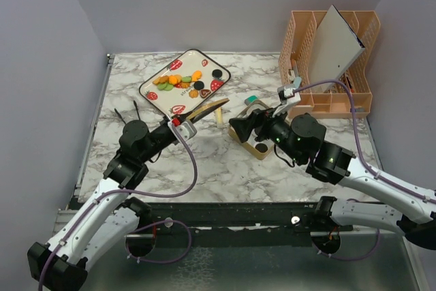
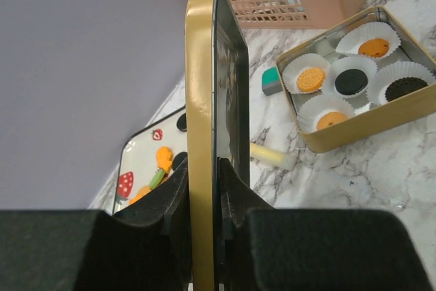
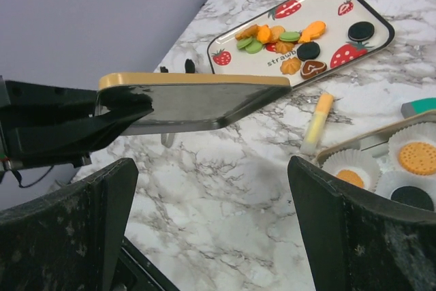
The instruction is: Pack the cookies
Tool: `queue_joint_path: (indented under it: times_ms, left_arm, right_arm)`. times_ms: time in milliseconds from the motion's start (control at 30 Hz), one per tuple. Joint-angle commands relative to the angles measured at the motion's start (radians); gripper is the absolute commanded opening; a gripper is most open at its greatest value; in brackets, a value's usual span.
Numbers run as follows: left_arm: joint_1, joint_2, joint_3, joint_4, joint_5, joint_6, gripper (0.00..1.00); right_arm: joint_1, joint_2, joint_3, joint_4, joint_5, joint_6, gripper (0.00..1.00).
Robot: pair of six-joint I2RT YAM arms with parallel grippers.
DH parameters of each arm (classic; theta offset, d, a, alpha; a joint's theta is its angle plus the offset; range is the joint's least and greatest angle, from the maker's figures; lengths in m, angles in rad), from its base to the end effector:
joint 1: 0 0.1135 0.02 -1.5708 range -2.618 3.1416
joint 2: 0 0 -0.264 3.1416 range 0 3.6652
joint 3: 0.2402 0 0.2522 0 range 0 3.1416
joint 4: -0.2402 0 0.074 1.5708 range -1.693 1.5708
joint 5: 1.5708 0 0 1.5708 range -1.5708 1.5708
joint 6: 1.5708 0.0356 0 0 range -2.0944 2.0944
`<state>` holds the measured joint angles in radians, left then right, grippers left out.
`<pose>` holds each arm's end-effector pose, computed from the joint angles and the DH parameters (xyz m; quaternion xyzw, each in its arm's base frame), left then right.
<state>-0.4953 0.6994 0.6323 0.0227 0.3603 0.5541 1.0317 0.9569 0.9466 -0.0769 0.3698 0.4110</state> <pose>0.1468 -0.0936 0.3221 0.4633 0.5532 -0.1094 0.6836 0.1241 0.1824 0.3774 -0.1030 0.7280 0.3368 0.5882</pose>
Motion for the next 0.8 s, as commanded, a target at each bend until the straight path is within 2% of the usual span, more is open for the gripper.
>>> queue_joint_path:
  times_ms: [0, 267, 367, 500, 767]
  left_arm:
    - [-0.031, 0.001, -0.032, 0.163, -0.065, 0.155, 0.00]
    - [-0.144, 0.036, -0.062, 0.215, -0.154, 0.313, 0.00]
    - [-0.207, 0.061, -0.073, 0.222, -0.207, 0.383, 0.00]
    - [-0.261, 0.100, -0.073, 0.231, -0.262, 0.448, 0.00]
    - [-0.363, 0.183, -0.063, 0.294, -0.343, 0.539, 0.00]
  right_arm:
    - [-0.018, -0.007, 0.034, -0.033, 0.077, 0.175, 1.00]
    - [-0.088, 0.016, 0.045, -0.063, 0.080, 0.372, 1.00]
    - [-0.221, 0.031, 0.023, -0.059, -0.079, 0.466, 1.00]
    - [-0.368, 0.067, -0.039, 0.039, -0.316, 0.563, 0.99]
    - [-0.444, 0.176, -0.100, 0.190, -0.575, 0.697, 0.96]
